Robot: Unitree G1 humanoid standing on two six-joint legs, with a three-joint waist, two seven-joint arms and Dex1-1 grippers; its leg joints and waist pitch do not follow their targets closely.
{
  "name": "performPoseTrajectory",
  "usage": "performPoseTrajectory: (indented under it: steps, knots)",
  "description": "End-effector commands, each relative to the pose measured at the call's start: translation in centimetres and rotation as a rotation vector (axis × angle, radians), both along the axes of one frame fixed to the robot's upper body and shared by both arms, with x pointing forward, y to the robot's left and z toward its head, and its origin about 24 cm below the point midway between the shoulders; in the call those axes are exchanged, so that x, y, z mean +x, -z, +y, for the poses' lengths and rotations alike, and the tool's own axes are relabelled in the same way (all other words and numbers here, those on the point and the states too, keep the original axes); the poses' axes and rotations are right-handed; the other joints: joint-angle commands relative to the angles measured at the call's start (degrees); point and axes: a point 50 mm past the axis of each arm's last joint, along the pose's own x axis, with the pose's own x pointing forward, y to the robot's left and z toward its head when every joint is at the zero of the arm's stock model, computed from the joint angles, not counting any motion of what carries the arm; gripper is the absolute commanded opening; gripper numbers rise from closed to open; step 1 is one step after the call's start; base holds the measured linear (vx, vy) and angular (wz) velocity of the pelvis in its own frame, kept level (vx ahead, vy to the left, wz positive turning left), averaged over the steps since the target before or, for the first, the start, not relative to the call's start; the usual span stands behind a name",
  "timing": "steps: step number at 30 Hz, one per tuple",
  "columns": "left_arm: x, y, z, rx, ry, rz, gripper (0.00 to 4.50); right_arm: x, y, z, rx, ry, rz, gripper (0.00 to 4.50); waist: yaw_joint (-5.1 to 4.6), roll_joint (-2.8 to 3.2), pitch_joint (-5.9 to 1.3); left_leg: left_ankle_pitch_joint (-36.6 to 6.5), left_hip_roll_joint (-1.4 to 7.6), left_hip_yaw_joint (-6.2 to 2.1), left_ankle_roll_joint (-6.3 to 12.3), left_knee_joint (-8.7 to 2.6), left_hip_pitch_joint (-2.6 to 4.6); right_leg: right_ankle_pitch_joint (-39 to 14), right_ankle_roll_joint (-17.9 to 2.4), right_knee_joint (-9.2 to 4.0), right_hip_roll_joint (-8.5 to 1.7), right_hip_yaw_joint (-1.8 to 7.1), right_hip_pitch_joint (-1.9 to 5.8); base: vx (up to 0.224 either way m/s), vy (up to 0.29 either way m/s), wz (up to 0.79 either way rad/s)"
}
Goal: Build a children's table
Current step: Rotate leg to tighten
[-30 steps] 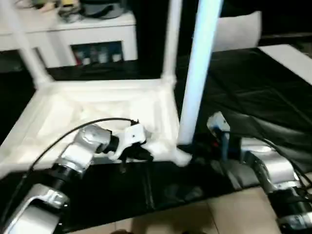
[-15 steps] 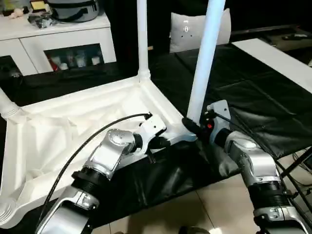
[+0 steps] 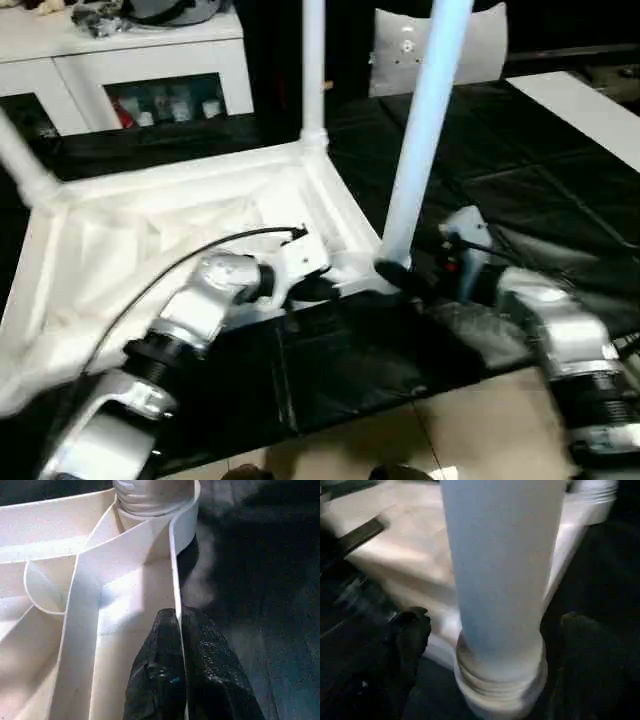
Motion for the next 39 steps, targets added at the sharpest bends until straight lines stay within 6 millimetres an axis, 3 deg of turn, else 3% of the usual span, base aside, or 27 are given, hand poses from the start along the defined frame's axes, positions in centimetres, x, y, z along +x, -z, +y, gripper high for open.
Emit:
performPoseTrajectory:
  steps: [1, 3, 7, 10, 17, 19, 20, 22, 24, 26, 34, 39]
  knots:
    - [-0.8, 0.6, -0.1, 0.048, 0.123, 0.040, 0.00, -0.4, -0.6, 0.0, 0.012, -0.082, 0.000, 4.48, 0.48, -0.32, -4.61, -10.3, 2.61, -0.07, 5.88, -3.80, 0.24, -12.5, -12.8, -4.60, -2.96, 3.25, 3.86, 0.000, 0.000, 0.00]
    - [-1.4, 0.7, 0.3, 0.069, 0.206, 0.063, 0.00, -0.6, -0.8, -0.4, -0.009, -0.142, 0.010, 4.48, 0.61, -0.53, -4.58, -10.1, 2.72, -0.04, 5.73, -3.85, 0.25, -12.4, -12.9, -4.55, -2.89, 3.25, 3.79, 0.000, 0.000, 0.00]
    - [-2.0, 0.8, 1.0, 0.108, 0.318, 0.100, 0.00, -1.5, -1.1, -0.8, -0.026, -0.311, 0.037, 4.48, 1.32, -0.37, -4.46, -11.5, 3.05, 0.10, 5.55, -3.96, 0.49, -13.0, -13.3, -4.41, -2.87, 3.30, 3.70, 0.000, 0.000, 0.00]
    - [-2.2, 0.7, 1.3, 0.127, 0.375, 0.105, 0.00, -2.1, -1.1, -0.7, -0.025, -0.408, 0.051, 4.48, 1.97, -0.73, -4.33, -13.0, 3.14, 0.21, 4.81, -4.12, 0.68, -16.8, -12.3, -4.75, -3.04, 3.29, 3.65, 0.000, 0.000, 0.00]
    - [-2.8, 0.5, 1.0, 0.141, 0.473, 0.124, 0.00, -2.7, -1.0, 0.2, 0.016, -0.497, 0.075, 3.76, 2.75, -0.77, -4.50, -11.8, 3.34, 0.32, 4.28, -4.19, 0.84, -15.8, -12.3, -4.49, -3.11, 3.47, 3.49, 0.000, 0.000, 0.00]
    - [-3.0, 0.5, 0.6, 0.135, 0.501, 0.131, 0.00, -2.8, -0.8, 0.6, 0.031, -0.527, 0.098, 3.73, 3.11, -0.73, -4.63, -11.4, 3.35, 0.37, 4.30, -4.13, 0.94, -15.3, -12.5, -4.38, -3.12, 3.46, 3.48, 0.000, 0.000, 0.00]
    - [-3.1, 0.5, 0.5, 0.134, 0.508, 0.131, 0.00, -2.9, -0.7, 0.7, 0.034, -0.543, 0.107, 3.73, 3.20, -0.77, -4.65, -10.9, 3.34, 0.39, 4.39, -4.08, 0.89, -14.4, -12.7, -4.31, -3.13, 3.50, 3.49, 0.000, 0.000, 0.00]
    - [-3.0, 0.6, 0.5, 0.136, 0.510, 0.130, 0.00, -3.0, -0.6, 0.8, 0.040, -0.554, 0.111, 3.31, 3.25, -0.83, -4.65, -10.7, 3.33, 0.35, 4.29, -4.13, 0.91, -13.4, -13.0, -4.13, -3.04, 3.48, 3.57, 0.000, 0.000, 0.00]
    - [-3.0, 0.6, 0.4, 0.137, 0.509, 0.127, 0.00, -3.1, -0.6, 0.9, 0.043, -0.558, 0.112, 3.31, 3.29, -0.78, -4.65, -11.0, 3.29, 0.38, 4.13, -4.12, 0.93, -13.8, -12.9, -4.19, -3.07, 3.48, 3.62, 0.000, 0.000, 0.00]
    - [-3.0, 0.7, 0.4, 0.137, 0.509, 0.127, 0.00, -3.2, -0.5, 1.0, 0.052, -0.565, 0.119, 2.98, 3.28, -0.84, -4.60, -11.4, 3.24, 0.38, 3.89, -4.16, 0.93, -14.9, -12.4, -4.31, -3.08, 3.48, 3.65, 0.000, 0.000, 0.00]
    - [-3.1, 0.9, 0.5, 0.137, 0.501, 0.142, 0.00, -3.7, -0.2, 1.2, 0.067, -0.579, 0.142, 2.41, 3.33, -0.81, -4.60, -11.3, 3.21, 0.38, 3.66, -4.19, 0.97, -15.9, -11.7, -4.44, -3.02, 3.50, 3.62, 0.000, 0.000, 0.00]
    - [-3.0, 0.9, 0.2, 0.049, 0.391, 0.173, 0.00, -3.8, -0.1, 1.6, 0.098, -0.515, 0.131, 2.15, 3.24, -0.88, -4.47, -12.1, 3.16, 0.43, 3.19, -4.30, 1.04, -17.4, -11.4, -4.63, -3.05, 3.52, 3.70, 0.000, 0.000, 0.00]
